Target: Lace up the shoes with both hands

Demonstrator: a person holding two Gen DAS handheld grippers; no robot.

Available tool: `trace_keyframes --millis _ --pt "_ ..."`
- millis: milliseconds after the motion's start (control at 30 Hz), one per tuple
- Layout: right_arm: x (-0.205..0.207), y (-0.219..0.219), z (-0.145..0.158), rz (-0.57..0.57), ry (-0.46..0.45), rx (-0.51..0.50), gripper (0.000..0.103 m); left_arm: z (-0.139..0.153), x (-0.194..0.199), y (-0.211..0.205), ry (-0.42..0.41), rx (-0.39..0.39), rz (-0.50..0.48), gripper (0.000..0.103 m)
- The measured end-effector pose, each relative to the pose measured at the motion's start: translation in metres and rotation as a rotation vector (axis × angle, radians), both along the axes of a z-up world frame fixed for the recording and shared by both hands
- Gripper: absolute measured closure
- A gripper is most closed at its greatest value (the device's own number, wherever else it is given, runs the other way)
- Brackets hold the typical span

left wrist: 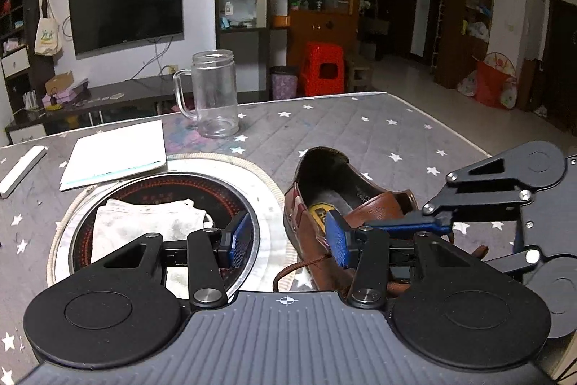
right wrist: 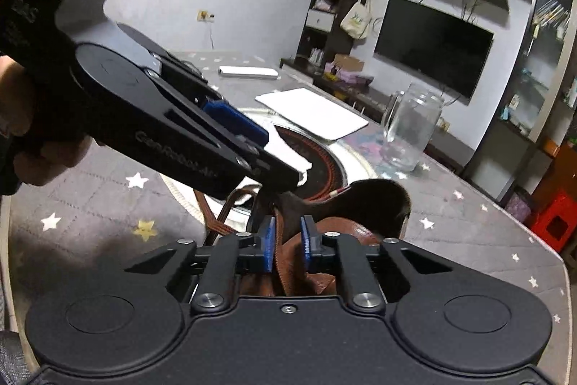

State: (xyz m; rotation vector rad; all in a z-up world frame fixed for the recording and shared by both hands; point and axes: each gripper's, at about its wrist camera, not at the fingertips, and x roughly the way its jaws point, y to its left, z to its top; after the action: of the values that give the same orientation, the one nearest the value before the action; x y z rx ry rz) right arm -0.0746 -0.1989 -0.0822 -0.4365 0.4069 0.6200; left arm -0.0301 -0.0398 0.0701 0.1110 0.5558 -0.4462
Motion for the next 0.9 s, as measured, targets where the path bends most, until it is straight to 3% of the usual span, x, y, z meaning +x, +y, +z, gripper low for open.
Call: trace_keyframes --millis 133,200,267,367,733,900 --pt "-0.007 0.008 -0.002 -0.007 -0.059 -0.054 0.101 0.0 0.0 0.0 -0.002 -0.001 0.001 0.055" --pt "-0.016 0.008 -0.002 -0.031 -0.133 -0.093 0.101 0.0 0.0 -0.001 -0.003 0.002 0.001 0.055" --pt "-0.032 0.004 0.0 -0.082 -0.262 -0.16 0.101 0.001 -0.001 -0.002 -0.005 0.005 0.001 0.055" --pt "-0.045 -0.011 0.008 -0.149 -0.337 -0.183 0.101 0.002 -0.001 -0.005 -0.009 0.012 0.003 0.054" --pt "-0.082 -0.081 0.042 -0.397 -0.498 -0.158 0.101 0.006 -0.003 -0.017 -0.025 0.069 0.0 0.054" --pt "-0.083 -0.1 0.039 -0.464 -0.489 -0.173 0.1 0.01 -0.006 -0.023 -0.03 0.086 -0.013 0.053"
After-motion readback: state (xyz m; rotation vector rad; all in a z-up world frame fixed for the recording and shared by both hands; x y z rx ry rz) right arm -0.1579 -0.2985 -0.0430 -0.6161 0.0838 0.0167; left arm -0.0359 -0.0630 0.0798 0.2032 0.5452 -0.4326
